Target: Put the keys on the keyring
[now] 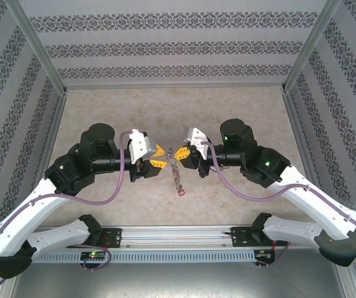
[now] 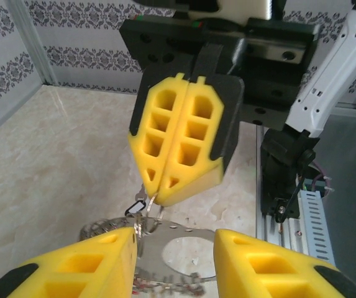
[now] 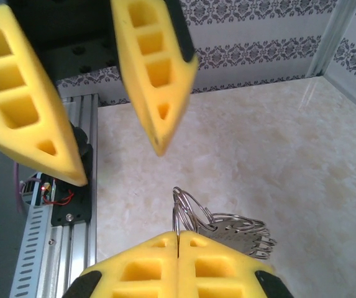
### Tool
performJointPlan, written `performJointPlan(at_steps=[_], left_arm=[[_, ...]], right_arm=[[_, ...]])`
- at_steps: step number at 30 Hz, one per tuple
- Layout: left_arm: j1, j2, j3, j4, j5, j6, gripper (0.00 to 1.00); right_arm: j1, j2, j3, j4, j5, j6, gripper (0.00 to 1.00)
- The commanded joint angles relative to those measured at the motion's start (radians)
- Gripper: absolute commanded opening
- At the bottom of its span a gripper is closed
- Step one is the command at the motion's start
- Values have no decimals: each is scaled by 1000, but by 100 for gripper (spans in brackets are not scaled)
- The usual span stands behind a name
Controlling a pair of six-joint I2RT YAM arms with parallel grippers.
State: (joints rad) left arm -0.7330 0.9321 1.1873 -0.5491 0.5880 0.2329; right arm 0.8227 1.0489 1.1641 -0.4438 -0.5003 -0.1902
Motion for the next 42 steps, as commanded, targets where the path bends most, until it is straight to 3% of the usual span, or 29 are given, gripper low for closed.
performJointPlan(at_steps=[1, 22, 34, 42], left_arm=[[-11, -19, -19, 3, 37, -45, 37], [-13, 50, -71, 156, 78, -76, 33], [-13, 39, -40, 125, 84, -63, 24], [-13, 14, -37, 98, 84, -56, 23]], right_arm=[[7, -19, 22, 64, 29, -1, 0], [7, -20, 14, 60, -102, 10, 0], [7, 6, 14, 39, -44, -6, 0], [7, 10, 14, 48, 2, 1, 0]])
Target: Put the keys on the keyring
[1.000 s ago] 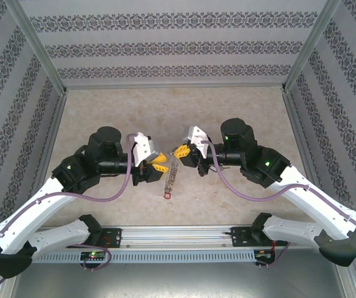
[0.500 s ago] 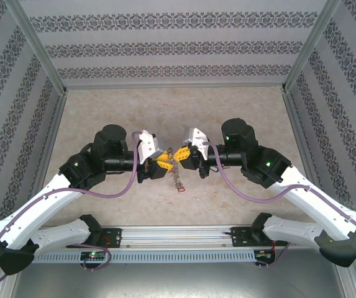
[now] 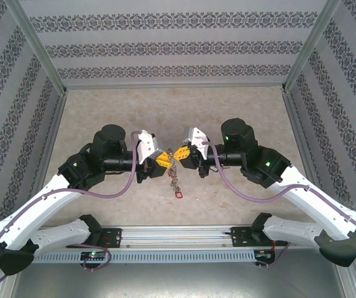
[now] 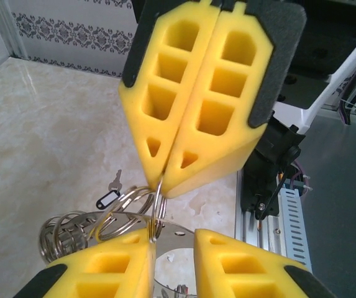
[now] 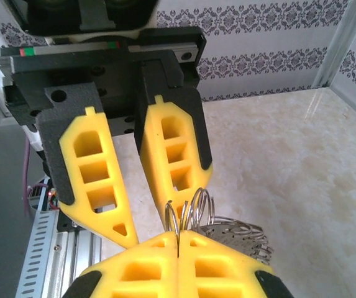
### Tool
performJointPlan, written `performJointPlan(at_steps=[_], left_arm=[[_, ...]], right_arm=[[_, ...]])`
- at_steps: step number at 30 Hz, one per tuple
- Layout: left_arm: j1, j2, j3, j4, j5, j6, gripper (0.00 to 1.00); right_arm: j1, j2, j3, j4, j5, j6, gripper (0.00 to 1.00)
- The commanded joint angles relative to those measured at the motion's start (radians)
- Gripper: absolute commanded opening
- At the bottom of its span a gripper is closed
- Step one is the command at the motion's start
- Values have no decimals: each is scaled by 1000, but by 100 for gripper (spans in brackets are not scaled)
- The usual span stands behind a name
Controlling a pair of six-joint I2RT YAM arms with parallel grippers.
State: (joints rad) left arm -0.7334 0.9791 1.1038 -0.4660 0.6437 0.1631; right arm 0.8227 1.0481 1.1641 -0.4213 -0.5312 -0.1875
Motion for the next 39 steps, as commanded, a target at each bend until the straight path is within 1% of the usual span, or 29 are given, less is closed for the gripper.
performJointPlan(at_steps=[1, 16, 18, 21, 32, 33, 37, 39], left_arm=[[-12, -34, 47, 15, 27, 12, 23], [-13, -7, 28, 78, 39, 13, 22], [-12, 1, 29, 88, 42, 12, 17], [-12, 4, 28, 87, 41, 13, 0], [-11, -19, 18, 36, -4, 52, 0], [-11, -23, 15, 41, -5, 55, 0], [-11, -38, 13, 56, -13, 60, 0], [-9, -39, 13, 60, -15, 68, 0]], right_arm=[[7, 13, 14, 26, 32, -2, 0], [13, 4, 4, 43, -41, 7, 0], [17, 10, 4, 38, -49, 2, 0], [21, 7, -3, 42, -52, -6, 0], [21, -66, -58, 111, -56, -17, 0], [21, -74, -64, 116, -49, -17, 7], [18, -115, -98, 121, 26, 29, 40], [7, -150, -136, 135, 60, 83, 51]])
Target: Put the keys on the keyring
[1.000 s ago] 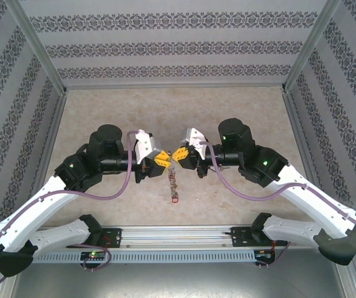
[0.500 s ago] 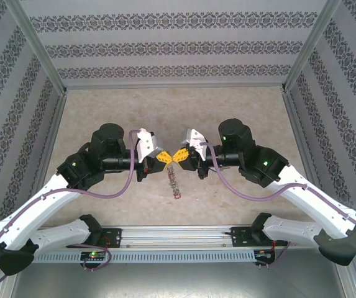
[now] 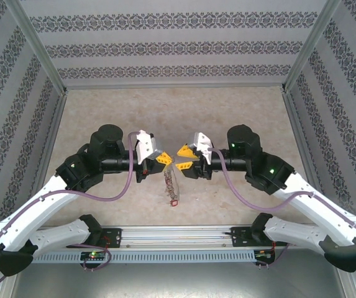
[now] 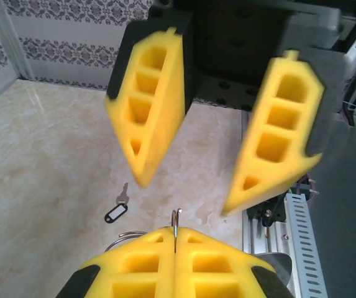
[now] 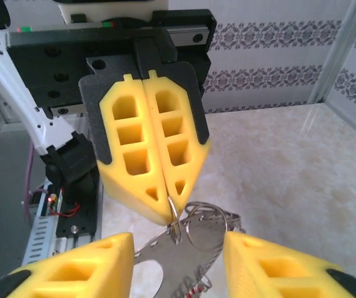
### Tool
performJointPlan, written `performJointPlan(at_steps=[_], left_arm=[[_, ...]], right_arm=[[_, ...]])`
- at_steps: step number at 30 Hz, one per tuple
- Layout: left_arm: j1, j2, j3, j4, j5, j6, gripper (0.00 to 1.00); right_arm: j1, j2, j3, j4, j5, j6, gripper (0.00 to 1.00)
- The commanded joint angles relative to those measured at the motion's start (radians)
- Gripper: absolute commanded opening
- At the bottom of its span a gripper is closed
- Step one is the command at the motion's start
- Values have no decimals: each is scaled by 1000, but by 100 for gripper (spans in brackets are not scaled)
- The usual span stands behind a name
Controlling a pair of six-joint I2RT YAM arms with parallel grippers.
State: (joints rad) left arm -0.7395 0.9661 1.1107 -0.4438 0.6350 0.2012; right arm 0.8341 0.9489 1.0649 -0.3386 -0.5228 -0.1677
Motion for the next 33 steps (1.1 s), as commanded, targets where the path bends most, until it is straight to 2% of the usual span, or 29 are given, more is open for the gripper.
performJointPlan(at_steps=[1, 5, 9, 11, 13, 15, 20, 24, 28, 33], left_arm=[[-2, -27, 3, 41, -4, 32, 0], [7, -26, -7, 62, 9, 38, 0], [35, -29, -26, 80, 34, 42, 0], [52, -29, -40, 100, 47, 32, 0], [71, -16, -45, 81, 37, 34, 0], [95, -3, -52, 59, 21, 26, 0], [121, -18, -106, 84, -23, -29, 0], [150, -32, -160, 179, 30, -101, 0], [163, -28, -203, 235, 54, -127, 0], [187, -43, -215, 243, 80, -134, 0]], right_arm=[[-13, -73, -58, 62, 74, 97, 59], [-86, -148, -125, 30, 161, 220, 74], [-295, -154, -152, -92, 202, 368, 78], [-428, -110, -152, -184, 205, 443, 78], [-557, -45, -169, -239, 156, 500, 75], [-616, 4, -192, -241, 121, 530, 72], [-592, 159, -205, -277, 249, 479, 72], [-577, 326, -151, -355, 339, 399, 70], [-569, 459, -100, -388, 328, 410, 68], [-562, 524, -125, -349, 303, 489, 58]])
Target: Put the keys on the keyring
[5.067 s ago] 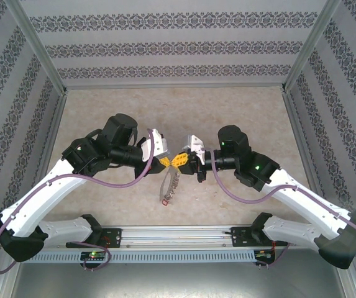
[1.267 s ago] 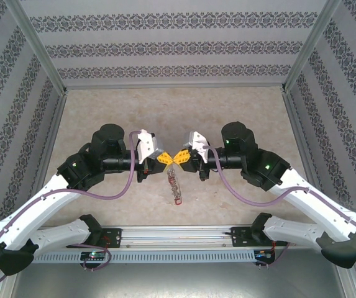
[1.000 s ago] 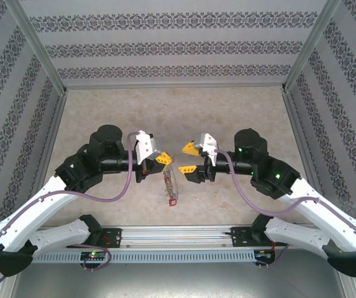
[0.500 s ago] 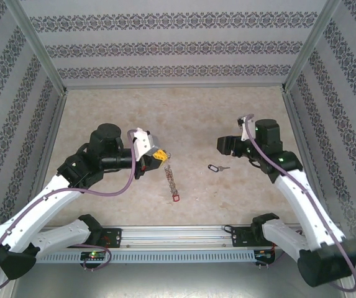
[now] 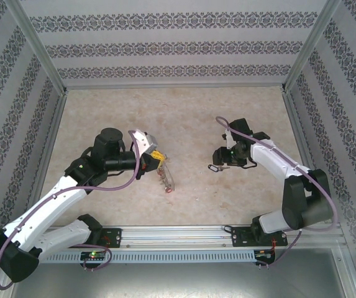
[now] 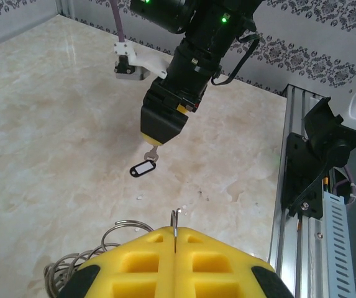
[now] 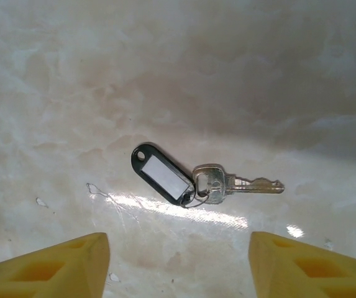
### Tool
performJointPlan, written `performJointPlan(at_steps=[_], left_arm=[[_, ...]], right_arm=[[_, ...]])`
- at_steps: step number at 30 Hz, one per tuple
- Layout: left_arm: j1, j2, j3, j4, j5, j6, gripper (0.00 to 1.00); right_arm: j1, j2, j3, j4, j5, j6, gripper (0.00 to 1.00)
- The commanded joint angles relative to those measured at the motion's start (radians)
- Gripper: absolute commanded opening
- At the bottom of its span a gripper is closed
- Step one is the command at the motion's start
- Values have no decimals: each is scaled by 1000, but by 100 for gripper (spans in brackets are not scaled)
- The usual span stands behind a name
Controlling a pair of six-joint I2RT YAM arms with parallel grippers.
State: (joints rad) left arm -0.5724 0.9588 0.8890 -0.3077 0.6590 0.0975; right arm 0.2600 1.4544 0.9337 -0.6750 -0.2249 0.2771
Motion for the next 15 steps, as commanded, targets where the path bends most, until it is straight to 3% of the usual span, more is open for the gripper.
performJointPlan(at_steps=[1, 8, 15], left_arm=[[27, -38, 1, 117, 64, -38, 0], [54, -44, -7, 140, 113, -65, 0], [86, -55, -27, 201, 152, -103, 0]], right_arm=[[14, 36, 2, -6, -1, 53, 55], [22, 163, 24, 23, 2, 73, 42], [61, 219, 57, 20, 38, 81, 40]])
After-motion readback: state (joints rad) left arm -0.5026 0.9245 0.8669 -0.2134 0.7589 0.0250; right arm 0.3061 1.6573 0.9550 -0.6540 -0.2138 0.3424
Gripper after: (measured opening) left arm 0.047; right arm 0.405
